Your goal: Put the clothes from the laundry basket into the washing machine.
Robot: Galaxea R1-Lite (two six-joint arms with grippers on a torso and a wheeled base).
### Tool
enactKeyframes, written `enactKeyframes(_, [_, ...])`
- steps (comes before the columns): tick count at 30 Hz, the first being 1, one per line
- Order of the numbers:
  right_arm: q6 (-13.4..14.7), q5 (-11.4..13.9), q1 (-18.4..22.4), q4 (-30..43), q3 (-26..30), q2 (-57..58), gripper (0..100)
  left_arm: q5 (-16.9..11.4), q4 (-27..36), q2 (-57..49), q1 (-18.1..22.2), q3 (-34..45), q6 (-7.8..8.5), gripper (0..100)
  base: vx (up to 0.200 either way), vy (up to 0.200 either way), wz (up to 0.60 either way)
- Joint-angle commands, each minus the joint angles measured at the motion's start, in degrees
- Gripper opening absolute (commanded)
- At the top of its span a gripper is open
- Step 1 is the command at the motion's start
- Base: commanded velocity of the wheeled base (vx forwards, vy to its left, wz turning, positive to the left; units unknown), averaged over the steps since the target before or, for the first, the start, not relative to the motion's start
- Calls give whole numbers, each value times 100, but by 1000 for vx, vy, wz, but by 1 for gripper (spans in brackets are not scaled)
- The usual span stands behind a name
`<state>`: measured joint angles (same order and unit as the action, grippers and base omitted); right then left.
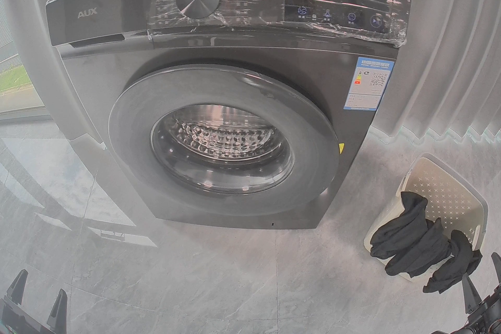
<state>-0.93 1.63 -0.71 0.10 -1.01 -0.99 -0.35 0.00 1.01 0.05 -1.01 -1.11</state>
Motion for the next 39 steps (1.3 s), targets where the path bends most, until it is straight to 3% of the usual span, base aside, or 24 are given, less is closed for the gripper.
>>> enactKeyframes(1, [-4,4,0,-1,101,-7,100,0,0,-84,4,92,5,100,0,200,0])
enactKeyframes(13, [5,4,-8,-1,101,-7,100,0,0,-84,4,92,5,100,0,200,0])
enactKeyframes(17, [5,4,-8,-1,101,-7,100,0,0,-75,4,92,-3,100,0,0,0])
enactKeyframes(23, [5,4,-8,-10,101,-7,100,0,0,-84,4,92,-3,100,0,0,-600])
enactKeyframes(39, [5,4,0,-1,101,-7,100,0,0,-84,4,92,-3,100,0,0,0])
